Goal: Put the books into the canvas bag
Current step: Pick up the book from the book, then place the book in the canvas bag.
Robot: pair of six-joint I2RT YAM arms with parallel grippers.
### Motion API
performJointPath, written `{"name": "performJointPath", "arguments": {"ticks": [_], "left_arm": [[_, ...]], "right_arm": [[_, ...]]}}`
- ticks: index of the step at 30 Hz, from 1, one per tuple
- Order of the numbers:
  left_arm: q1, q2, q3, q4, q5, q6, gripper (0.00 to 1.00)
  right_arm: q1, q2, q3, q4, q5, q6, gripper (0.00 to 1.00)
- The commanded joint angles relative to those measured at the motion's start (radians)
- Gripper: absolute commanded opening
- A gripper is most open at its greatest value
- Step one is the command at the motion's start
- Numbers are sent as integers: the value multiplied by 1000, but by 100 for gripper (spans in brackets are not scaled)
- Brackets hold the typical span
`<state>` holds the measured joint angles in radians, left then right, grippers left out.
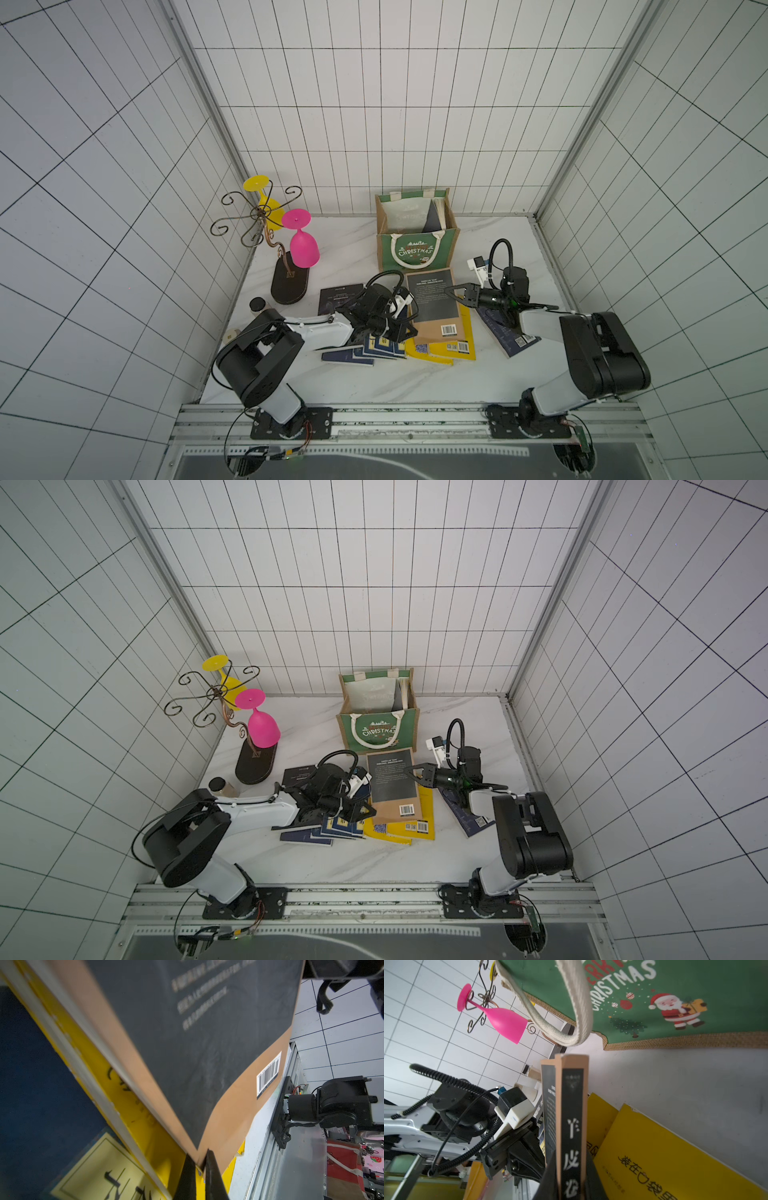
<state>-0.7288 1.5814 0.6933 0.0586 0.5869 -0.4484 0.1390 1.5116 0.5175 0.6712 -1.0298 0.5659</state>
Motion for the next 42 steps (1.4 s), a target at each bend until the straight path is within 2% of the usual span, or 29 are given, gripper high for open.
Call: {"name": "performJointPath", "arguments": {"ticks": [1, 8, 11, 15, 21, 27, 32, 37, 40, 42], "left_arm": [[21, -37, -25, 0, -15, 13, 15], [56, -198, -80, 37, 51, -9, 63], [64, -280, -114, 104, 134, -20, 82], [63, -376, -173, 297, 209, -123, 97], [63, -470, -166, 391, 256, -167, 97], [62, -484, -133, 424, 267, -176, 97], [33, -459, -123, 548, 313, -225, 97], [-21, -419, -96, 553, 292, -214, 97], [-43, -397, -98, 609, 295, -248, 97], [-45, -395, -101, 638, 299, -273, 86]], "right_arm": [[27, -94, 7, -78, -22, -31, 0], [28, -321, -24, -83, 14, 52, 0], [25, -419, -49, -18, 18, 126, 0], [26, -534, -61, 61, 23, 238, 0], [31, -630, -56, 231, 0, 451, 0], [50, -666, -39, 450, -16, 642, 0], [72, -667, -36, 497, 3, 684, 0], [77, -624, -69, 697, 23, 804, 0], [80, -613, -75, 709, 25, 800, 0], [79, -624, -76, 636, 28, 745, 0]]}}
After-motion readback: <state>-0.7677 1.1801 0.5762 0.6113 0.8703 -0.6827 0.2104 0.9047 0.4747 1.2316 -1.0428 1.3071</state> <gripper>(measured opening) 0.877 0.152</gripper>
